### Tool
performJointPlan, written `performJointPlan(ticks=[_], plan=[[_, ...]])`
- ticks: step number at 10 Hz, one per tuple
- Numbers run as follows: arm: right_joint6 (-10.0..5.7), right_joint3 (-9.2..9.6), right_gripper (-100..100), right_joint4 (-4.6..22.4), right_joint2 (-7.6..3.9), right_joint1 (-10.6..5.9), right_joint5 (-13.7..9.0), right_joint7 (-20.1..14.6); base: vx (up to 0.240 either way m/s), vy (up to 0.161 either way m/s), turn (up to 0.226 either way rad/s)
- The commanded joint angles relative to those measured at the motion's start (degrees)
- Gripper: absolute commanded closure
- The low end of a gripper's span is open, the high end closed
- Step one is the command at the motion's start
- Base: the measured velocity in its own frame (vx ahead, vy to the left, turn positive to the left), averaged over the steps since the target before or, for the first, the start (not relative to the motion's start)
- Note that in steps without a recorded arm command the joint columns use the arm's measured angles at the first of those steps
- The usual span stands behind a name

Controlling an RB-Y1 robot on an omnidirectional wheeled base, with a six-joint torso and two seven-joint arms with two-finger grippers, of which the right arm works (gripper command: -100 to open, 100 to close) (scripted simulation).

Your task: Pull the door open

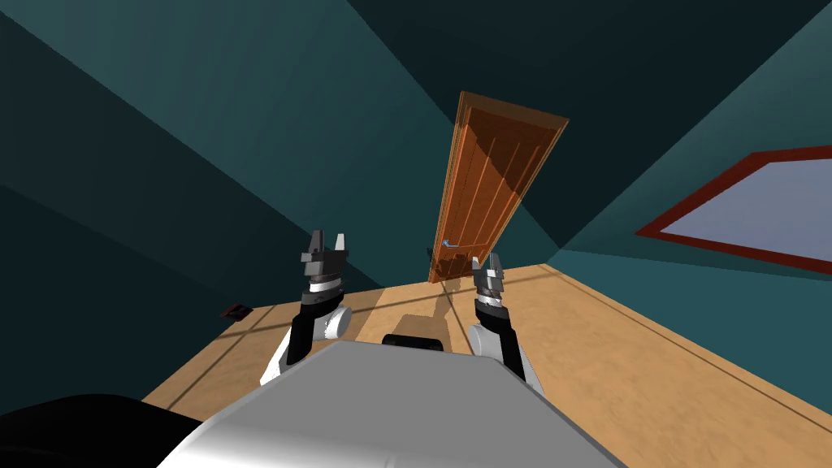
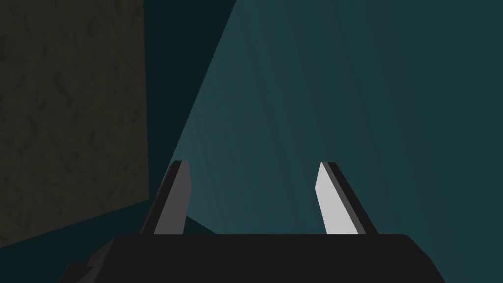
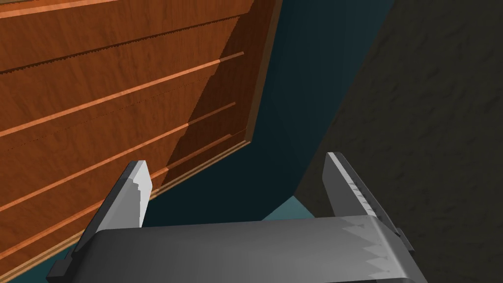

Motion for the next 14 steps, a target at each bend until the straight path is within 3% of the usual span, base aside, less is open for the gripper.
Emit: performJointPlan(ticks=[1,2,4,5,9,12,14], plan=[[-0.75,0.13,-100,2.86,-0.58,-1.35,-0.93,-0.03,0.074,-0.049,0.126],[-0.75,0.13,-100,3.56,-0.58,-1.35,-0.93,-0.03,0.051,-0.043,0.048],[-1.73,0.43,-100,7.61,-1.42,-2.74,-2.22,-0.09,0.06,-0.058,0.107],[-1.73,0.43,-100,8.07,-1.42,-2.74,-2.22,-0.09,0.05,-0.058,0.053],[-3.34,0.93,-100,14.91,-2.74,-5.05,-4.35,-0.18,0.057,-0.058,0.096],[-3.92,1.1,-100,18.21,-3.18,-5.87,-5.1,-0.22,0.037,-0.046,0.075],[-5.06,1.45,-100,22.16,-4.08,-7.51,-6.61,-0.28,0.05,-0.069,0.13]])
